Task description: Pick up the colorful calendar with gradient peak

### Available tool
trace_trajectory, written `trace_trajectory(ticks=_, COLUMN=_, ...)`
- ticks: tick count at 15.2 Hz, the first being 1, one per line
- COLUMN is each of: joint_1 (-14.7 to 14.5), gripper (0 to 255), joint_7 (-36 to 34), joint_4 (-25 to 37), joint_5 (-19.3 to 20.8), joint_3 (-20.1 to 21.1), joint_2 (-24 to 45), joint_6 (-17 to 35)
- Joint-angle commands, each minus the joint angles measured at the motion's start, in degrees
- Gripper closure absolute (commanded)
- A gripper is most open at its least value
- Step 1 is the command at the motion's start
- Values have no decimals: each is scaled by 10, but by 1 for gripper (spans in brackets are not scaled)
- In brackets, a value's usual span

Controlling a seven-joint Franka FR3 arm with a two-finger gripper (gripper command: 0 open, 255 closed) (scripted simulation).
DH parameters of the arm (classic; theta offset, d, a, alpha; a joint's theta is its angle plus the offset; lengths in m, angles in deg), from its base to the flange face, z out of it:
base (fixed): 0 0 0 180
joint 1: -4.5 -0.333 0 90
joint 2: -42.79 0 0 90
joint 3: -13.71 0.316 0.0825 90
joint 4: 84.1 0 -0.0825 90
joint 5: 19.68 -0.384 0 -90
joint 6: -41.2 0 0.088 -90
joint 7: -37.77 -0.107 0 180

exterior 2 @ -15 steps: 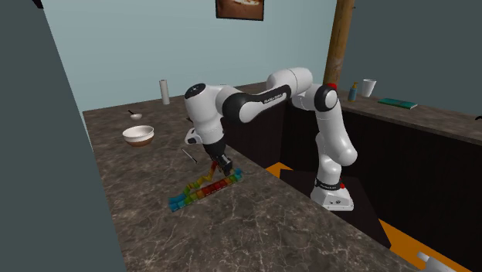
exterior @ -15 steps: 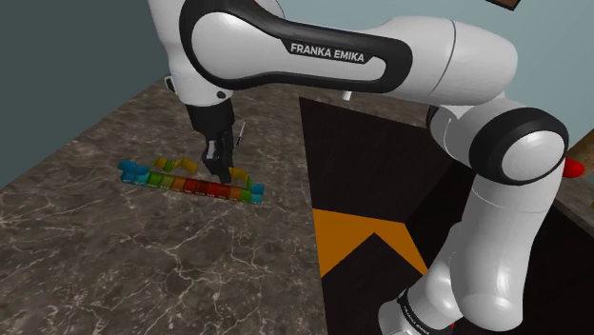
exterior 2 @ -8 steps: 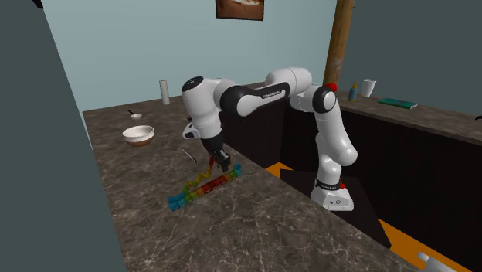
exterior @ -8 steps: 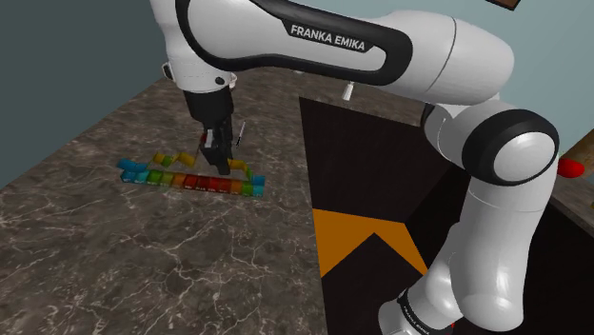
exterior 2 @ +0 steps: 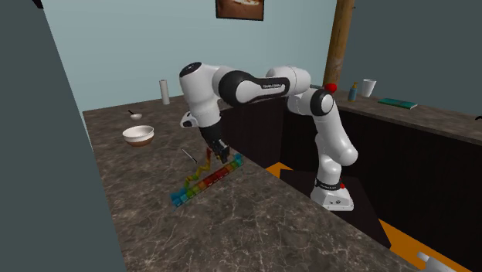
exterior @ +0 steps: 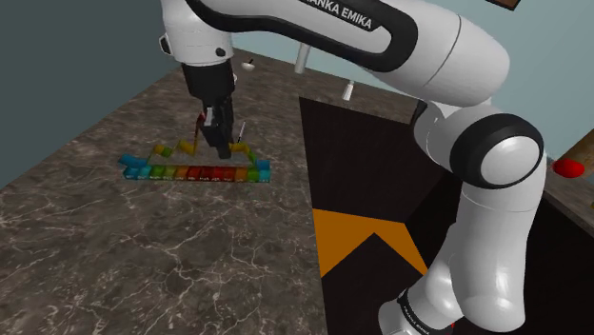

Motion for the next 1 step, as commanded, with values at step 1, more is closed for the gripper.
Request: trace_trajectory(ticks=1, joint_1=0, gripper=255, joint_7=1, joint_4=5, joint_5=0, joint_3=0, joint_2=0, joint_6=-5)
